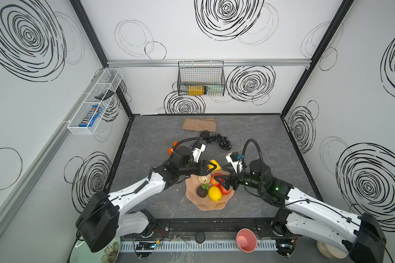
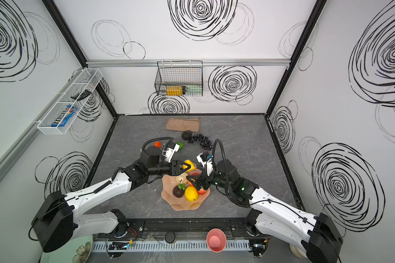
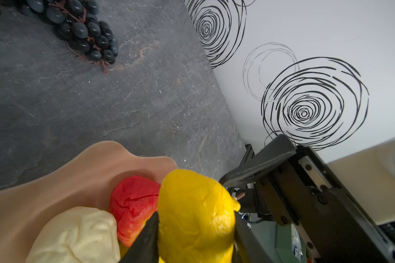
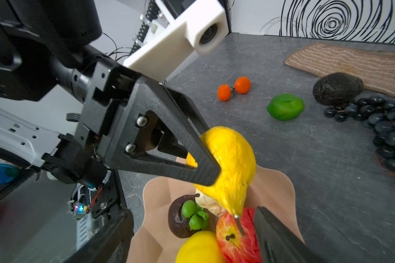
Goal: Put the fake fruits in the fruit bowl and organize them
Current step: 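Hold the pear over the bowl with the left gripper while the right gripper grasps it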
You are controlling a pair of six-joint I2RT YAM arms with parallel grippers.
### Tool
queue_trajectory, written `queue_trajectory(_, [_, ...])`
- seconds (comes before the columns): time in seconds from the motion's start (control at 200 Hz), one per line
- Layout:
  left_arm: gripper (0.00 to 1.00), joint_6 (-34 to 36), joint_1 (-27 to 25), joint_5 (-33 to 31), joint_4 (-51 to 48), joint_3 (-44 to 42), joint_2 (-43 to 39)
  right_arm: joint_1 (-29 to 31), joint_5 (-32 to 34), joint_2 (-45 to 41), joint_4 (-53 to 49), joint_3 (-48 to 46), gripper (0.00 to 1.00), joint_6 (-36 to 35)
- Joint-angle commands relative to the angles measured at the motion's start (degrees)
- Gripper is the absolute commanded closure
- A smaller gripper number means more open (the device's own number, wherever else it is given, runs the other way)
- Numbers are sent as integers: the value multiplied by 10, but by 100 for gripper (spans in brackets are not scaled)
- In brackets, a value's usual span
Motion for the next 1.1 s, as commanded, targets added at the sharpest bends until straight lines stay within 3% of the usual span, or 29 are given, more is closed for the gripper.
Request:
queue_trajectory(0.0, [54,6,-1,25,0,-4,-18,15,87,4,45,2,14,-54])
queue_trajectory(0.115, [54,7,-1,34,-5,-10,-22,35,117,18,74,-6,14,-81])
queue_trajectory(0.731, [53,3,5,62,-17,-11,-44,63,139,45,133,-24,14,-144])
queue_trajectory(0.866, [53,4,2,76,-22,-4,-42,63,147,53,135,-21,21,-149])
queue_trajectory(1.096, [53,9,-3,75,-28,0,-40,64,142,67,149,-17,26,-151])
